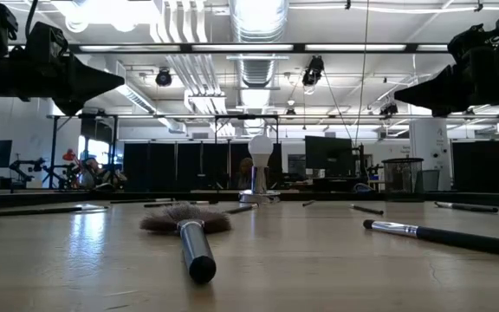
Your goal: Pick & Place Makeup Supplies
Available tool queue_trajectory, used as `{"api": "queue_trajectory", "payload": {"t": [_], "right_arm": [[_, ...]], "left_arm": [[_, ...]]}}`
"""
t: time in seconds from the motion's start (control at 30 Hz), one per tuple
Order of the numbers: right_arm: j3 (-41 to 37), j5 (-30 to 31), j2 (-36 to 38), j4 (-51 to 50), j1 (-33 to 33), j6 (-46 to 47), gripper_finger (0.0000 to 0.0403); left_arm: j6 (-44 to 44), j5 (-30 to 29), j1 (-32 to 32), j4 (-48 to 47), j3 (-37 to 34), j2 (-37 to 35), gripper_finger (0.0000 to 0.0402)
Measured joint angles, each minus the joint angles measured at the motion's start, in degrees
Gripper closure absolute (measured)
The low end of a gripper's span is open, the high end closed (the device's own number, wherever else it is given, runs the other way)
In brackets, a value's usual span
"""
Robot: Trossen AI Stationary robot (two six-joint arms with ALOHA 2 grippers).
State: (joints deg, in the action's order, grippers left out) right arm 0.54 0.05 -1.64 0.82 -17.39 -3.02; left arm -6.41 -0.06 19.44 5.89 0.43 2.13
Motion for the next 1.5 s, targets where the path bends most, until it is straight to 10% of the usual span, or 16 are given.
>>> {"api": "queue_trajectory", "payload": {"t": [0.67,0.97,1.5], "right_arm": [[0.1,0.5,-0.3,16.7,0.0,6.5,0.0394],[11.3,17.0,-7.1,-11.6,0.0,16.6,0.0394],[21.5,23.5,-34.1,-42.7,0.0,50.9,0.0394]], "left_arm": [[0.0,0.0,0.0,0.0,0.0,0.0,0.0401],[0.0,0.0,0.0,0.0,0.0,0.0,0.0401],[0.0,0.0,0.0,0.0,0.0,0.0,0.0401]]}}
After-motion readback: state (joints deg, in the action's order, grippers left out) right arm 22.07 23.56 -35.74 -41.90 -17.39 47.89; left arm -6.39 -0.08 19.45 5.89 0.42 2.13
